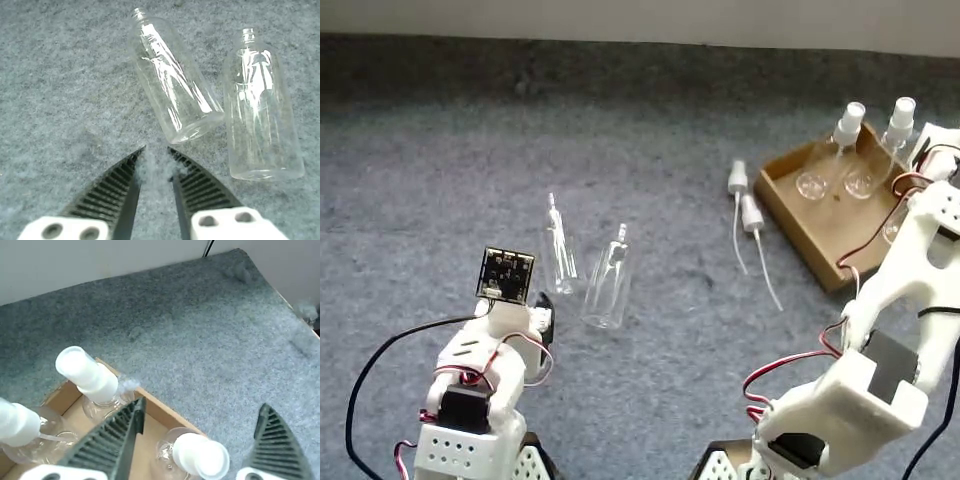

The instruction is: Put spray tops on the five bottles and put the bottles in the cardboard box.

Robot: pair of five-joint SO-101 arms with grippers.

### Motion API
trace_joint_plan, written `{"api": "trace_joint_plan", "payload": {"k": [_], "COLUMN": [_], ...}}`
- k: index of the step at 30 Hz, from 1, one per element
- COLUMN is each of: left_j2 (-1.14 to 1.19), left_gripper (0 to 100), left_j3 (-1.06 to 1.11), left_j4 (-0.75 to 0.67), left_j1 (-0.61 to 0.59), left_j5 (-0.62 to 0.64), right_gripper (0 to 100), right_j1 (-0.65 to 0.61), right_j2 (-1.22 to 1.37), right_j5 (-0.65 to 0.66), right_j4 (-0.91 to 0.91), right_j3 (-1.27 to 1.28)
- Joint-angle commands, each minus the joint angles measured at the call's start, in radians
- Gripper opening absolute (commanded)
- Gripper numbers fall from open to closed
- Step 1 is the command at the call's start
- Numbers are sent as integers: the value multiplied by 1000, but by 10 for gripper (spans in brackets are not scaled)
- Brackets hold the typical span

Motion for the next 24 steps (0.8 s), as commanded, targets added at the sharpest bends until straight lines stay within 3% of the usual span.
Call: {"api": "trace_joint_plan", "payload": {"k": [1,16,24], "left_j2": [-13,-13,-13], "left_gripper": [42,38,4], "left_j3": [21,21,-15], "left_j4": [-17,-18,-26], "left_j1": [-13,-16,-125], "left_j5": [-11,-11,-12], "right_gripper": [309,307,307], "right_j1": [13,10,-125], "right_j2": [-51,-51,-53], "right_j5": [-9,-9,-9], "right_j4": [7,501,869], "right_j3": [-81,-524,-677]}}
